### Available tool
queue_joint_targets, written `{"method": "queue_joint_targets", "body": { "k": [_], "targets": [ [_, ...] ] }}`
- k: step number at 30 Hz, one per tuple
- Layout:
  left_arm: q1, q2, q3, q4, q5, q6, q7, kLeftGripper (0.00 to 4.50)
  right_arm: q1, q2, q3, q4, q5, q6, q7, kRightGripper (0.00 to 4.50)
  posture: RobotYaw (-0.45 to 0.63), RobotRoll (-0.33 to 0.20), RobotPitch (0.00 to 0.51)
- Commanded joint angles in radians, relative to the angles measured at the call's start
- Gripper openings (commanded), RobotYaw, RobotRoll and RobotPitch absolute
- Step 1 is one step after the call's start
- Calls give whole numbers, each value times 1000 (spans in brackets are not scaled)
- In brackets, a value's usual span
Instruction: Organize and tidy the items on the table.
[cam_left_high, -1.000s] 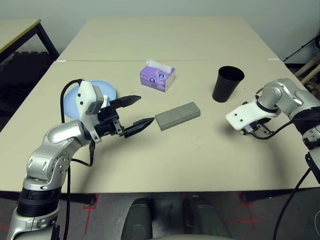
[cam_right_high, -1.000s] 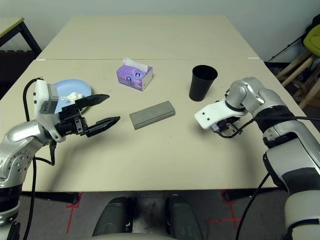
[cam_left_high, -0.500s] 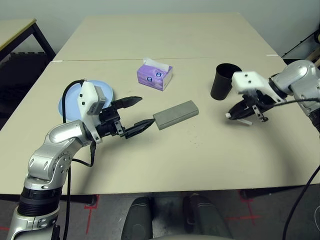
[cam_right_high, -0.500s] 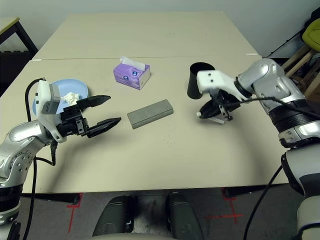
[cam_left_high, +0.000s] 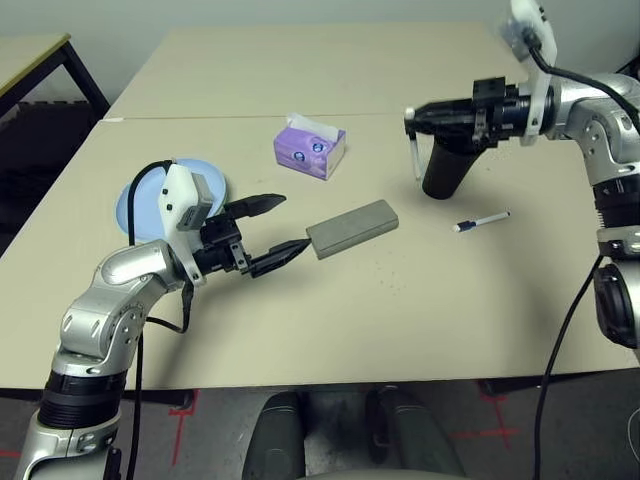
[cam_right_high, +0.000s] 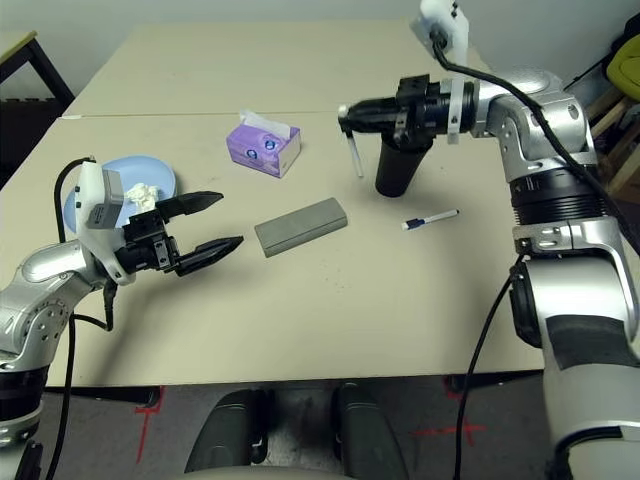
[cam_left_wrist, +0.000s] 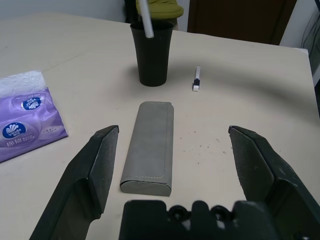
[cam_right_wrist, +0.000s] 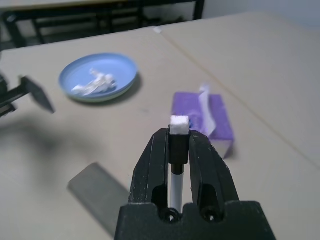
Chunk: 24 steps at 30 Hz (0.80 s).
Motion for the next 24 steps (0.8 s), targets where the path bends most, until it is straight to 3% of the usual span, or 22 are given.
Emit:
{"method": "queue_joint_targets", "body": {
  "k": [1,9,24],
  "targets": [
    [5,10,-9,6,14,-10,-13,4500,-35,19,-50,65,-13,-113,-99,427,69,0,101],
    [4,8,-5,8,17,-15,-14,4500,-81,23,-104,220,-47,-325,-259,427,68,0,99],
    [-12,-11,2,16,7,-23,-4,4500,67,-28,-111,151,-53,-286,-292,427,57,0,105]
  ]
}}
